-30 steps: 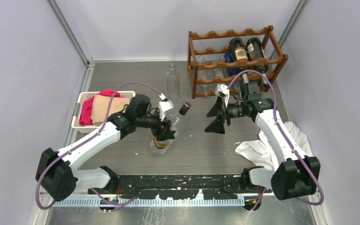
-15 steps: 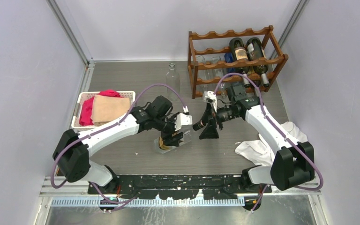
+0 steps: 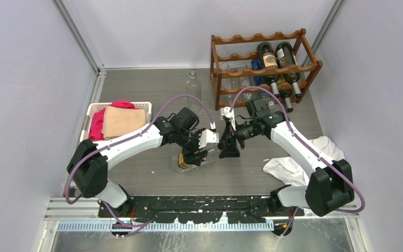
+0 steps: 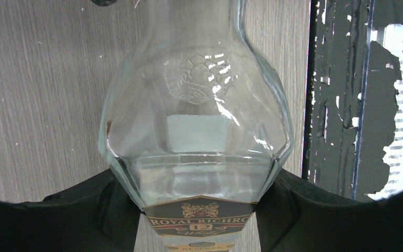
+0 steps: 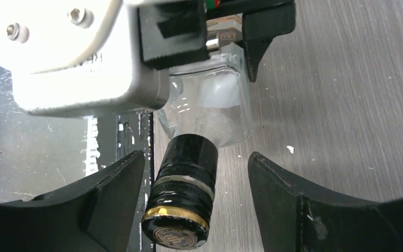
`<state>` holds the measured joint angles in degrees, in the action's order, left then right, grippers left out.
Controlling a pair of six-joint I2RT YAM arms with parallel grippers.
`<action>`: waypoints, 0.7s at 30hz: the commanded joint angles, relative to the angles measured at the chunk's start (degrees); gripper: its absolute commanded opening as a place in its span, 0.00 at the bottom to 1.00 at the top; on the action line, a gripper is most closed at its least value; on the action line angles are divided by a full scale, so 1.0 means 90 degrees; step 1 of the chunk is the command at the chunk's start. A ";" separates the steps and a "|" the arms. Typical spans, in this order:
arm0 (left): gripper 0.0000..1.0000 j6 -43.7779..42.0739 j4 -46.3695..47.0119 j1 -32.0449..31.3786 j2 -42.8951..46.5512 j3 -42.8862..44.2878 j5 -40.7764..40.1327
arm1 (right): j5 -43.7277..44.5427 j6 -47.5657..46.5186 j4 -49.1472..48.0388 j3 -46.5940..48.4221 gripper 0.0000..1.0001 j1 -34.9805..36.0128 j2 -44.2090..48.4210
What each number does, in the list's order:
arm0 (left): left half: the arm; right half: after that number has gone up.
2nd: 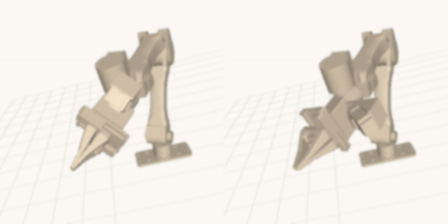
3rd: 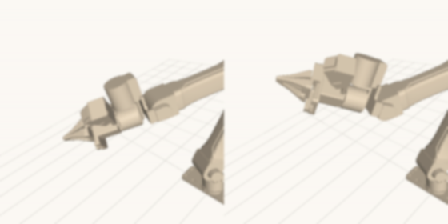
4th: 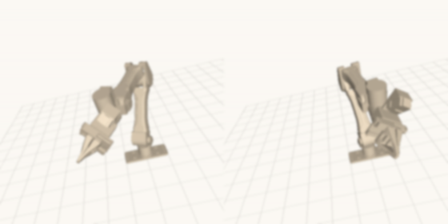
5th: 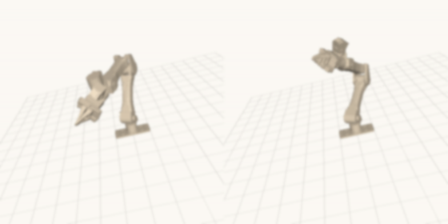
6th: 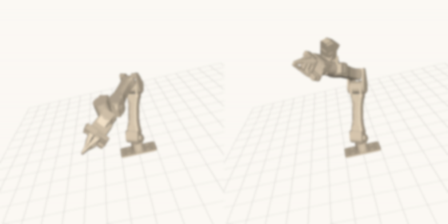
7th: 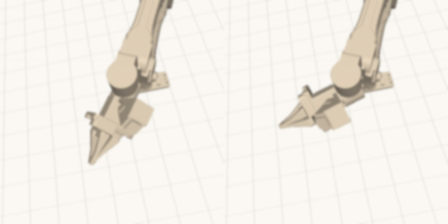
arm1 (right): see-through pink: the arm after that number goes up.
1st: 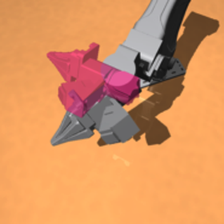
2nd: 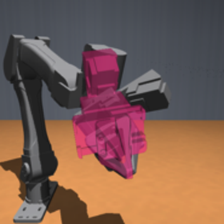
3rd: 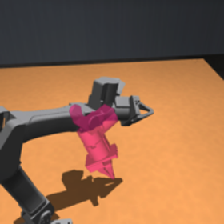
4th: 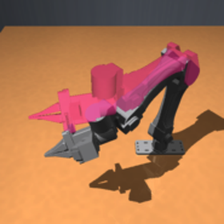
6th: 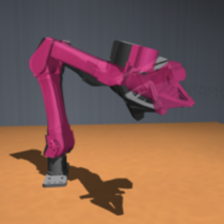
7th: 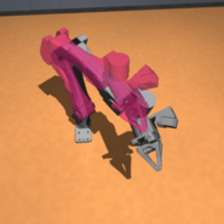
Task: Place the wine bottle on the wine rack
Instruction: Pick up the wine bottle from the center of the board.
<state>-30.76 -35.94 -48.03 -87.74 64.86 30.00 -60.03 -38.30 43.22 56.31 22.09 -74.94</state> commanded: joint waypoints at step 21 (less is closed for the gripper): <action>0.55 0.0352 0.1288 -0.0112 0.0446 -0.0102 -0.0110 | 0.0408 -0.0568 0.0385 0.0435 0.01 0.0384 0.0341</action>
<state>-28.42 -35.53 -48.90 -89.73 66.28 28.64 -53.28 -40.86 42.63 56.75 25.08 -73.71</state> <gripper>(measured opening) 0.664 0.406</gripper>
